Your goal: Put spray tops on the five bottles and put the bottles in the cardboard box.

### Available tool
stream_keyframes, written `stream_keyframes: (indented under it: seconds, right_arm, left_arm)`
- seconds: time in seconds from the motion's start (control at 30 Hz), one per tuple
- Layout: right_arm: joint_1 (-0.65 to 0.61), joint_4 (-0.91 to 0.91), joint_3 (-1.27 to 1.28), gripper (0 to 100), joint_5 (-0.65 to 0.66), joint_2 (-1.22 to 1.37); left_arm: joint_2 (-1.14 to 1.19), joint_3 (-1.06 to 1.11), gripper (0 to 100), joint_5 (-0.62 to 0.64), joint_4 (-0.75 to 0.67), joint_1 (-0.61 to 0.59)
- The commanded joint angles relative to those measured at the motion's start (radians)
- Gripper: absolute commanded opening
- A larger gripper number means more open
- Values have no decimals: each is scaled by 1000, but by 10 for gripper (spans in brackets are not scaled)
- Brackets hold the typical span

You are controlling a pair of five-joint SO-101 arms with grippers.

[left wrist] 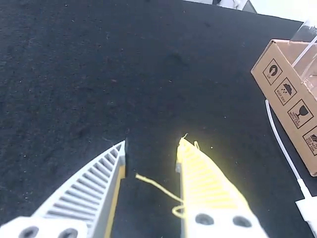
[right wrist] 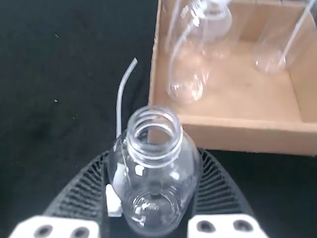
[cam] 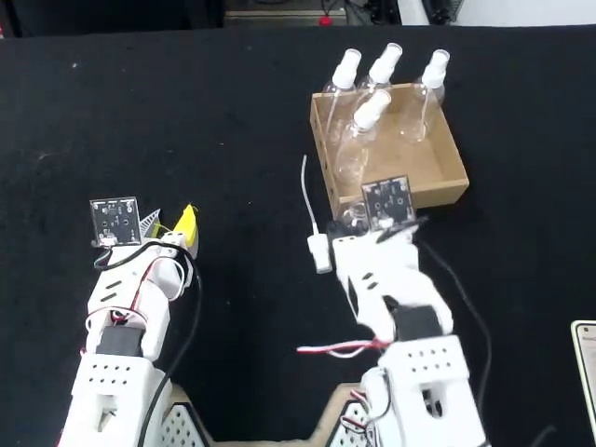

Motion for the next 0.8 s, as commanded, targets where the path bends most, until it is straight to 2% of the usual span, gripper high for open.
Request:
stream_keyframes:
  seconds: [0.0, 0.3, 0.77]
  right_arm:
    - [26, -77, -84, 67, 5, 104]
    - [-34, -255, -58, 67, -92, 176]
    - [-272, -258, -56, 67, -86, 176]
  left_arm:
    - [-9, -41, 170, 8, -23, -8]
    - [-9, -42, 170, 8, -25, -5]
    - [-9, -44, 170, 8, -25, -8]
